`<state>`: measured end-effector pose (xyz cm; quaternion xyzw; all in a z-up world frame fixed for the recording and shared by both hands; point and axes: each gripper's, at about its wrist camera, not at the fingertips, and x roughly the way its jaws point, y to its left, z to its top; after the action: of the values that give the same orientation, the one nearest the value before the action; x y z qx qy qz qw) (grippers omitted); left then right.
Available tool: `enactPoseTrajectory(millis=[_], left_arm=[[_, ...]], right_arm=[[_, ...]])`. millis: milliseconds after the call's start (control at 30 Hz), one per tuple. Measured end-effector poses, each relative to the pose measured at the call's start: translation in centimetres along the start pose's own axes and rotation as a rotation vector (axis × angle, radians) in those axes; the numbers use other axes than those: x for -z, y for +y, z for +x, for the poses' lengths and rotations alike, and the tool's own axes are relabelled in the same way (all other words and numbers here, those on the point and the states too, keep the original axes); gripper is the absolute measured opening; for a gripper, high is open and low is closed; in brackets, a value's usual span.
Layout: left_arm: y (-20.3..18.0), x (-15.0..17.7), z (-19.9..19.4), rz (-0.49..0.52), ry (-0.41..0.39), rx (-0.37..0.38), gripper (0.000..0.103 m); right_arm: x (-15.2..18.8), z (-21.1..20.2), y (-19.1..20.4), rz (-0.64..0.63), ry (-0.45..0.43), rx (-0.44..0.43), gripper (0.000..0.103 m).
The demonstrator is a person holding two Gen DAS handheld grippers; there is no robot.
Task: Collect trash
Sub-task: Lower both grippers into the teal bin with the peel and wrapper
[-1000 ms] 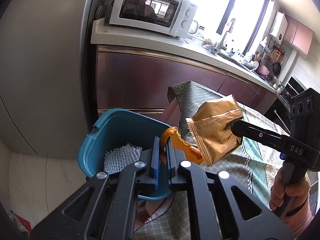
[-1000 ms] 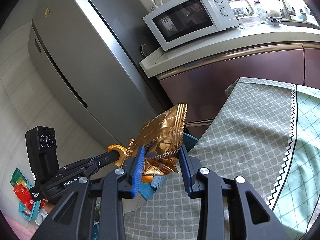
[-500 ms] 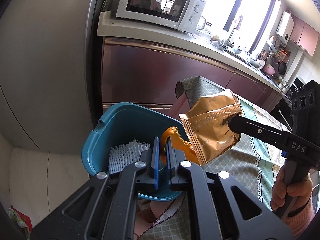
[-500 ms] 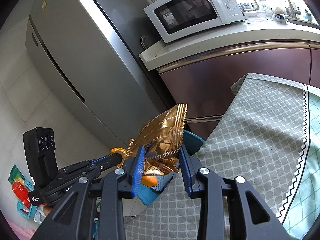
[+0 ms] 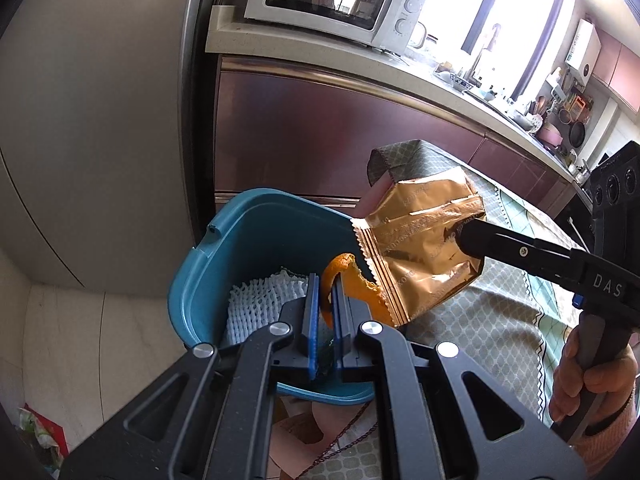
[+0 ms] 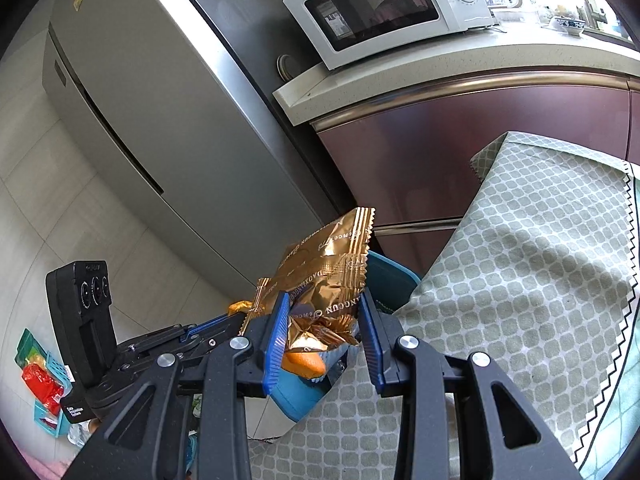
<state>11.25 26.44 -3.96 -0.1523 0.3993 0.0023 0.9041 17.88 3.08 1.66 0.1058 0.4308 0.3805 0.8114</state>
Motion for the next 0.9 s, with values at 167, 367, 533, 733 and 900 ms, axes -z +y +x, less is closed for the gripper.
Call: enactPoseTrajectory(millis=[167, 367, 533, 733, 900], left_arm=[[0.2, 0.3, 0.9, -0.001, 0.01, -0.016, 0.006], [0.4, 0.5, 1.8, -0.005, 0.02, -0.037, 0.006], [0.7, 0.5, 2.5, -0.013, 0.029, -0.047, 0.007], [1.5, 0.5, 3.4, -0.024, 0.04, -0.067, 0.007], [1.9, 0.4, 4.5, -0.021, 0.058, -0.082, 0.008]], right_arm=[[0.0, 1.1, 0.0, 0.009, 0.023, 0.004, 0.032], [0.0, 2.4, 0.0, 0.023, 0.047, 0.006, 0.032], [0.0, 3.5, -0.2, 0.047, 0.064, 0.006, 0.033], [-0.1, 5.2, 0.1, 0.059, 0.085, 0.015, 0.033], [-0.1, 6.1, 0.0, 0.073, 0.103, 0.024, 0.035]])
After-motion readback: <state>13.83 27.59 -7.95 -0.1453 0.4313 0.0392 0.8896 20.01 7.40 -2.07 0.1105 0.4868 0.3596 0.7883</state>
